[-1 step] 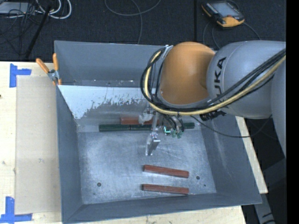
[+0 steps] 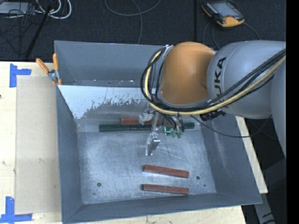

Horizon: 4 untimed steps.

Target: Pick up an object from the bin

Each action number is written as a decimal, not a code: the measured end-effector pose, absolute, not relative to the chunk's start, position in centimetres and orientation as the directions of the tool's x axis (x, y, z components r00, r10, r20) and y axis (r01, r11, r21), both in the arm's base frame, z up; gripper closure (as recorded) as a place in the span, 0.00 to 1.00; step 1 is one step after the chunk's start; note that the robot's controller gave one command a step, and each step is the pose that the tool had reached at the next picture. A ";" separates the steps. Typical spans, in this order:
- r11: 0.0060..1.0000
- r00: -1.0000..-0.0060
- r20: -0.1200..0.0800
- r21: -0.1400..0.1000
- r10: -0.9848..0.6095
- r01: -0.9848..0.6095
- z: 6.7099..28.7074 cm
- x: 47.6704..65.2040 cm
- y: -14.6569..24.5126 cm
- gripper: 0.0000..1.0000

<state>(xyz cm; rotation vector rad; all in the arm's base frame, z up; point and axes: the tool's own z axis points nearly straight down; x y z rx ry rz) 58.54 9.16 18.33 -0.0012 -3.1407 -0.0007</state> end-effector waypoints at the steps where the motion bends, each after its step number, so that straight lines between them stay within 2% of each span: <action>1: 0.998 -0.998 -0.003 0.003 0.056 0.056 15.6 55.6 5.7 0.00; 2: 0.998 -0.998 -0.012 0.001 -0.060 -0.060 7.6 53.8 2.9 1.00; 3: 0.998 -0.998 -0.012 0.002 -0.059 -0.059 7.6 53.8 2.9 1.00; 4: 1.000 -1.000 -0.005 0.001 -0.015 -0.015 23.0 55.1 4.3 1.00</action>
Offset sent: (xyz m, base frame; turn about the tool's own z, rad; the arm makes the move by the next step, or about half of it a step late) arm -0.0520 -0.0633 -0.1133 -0.0633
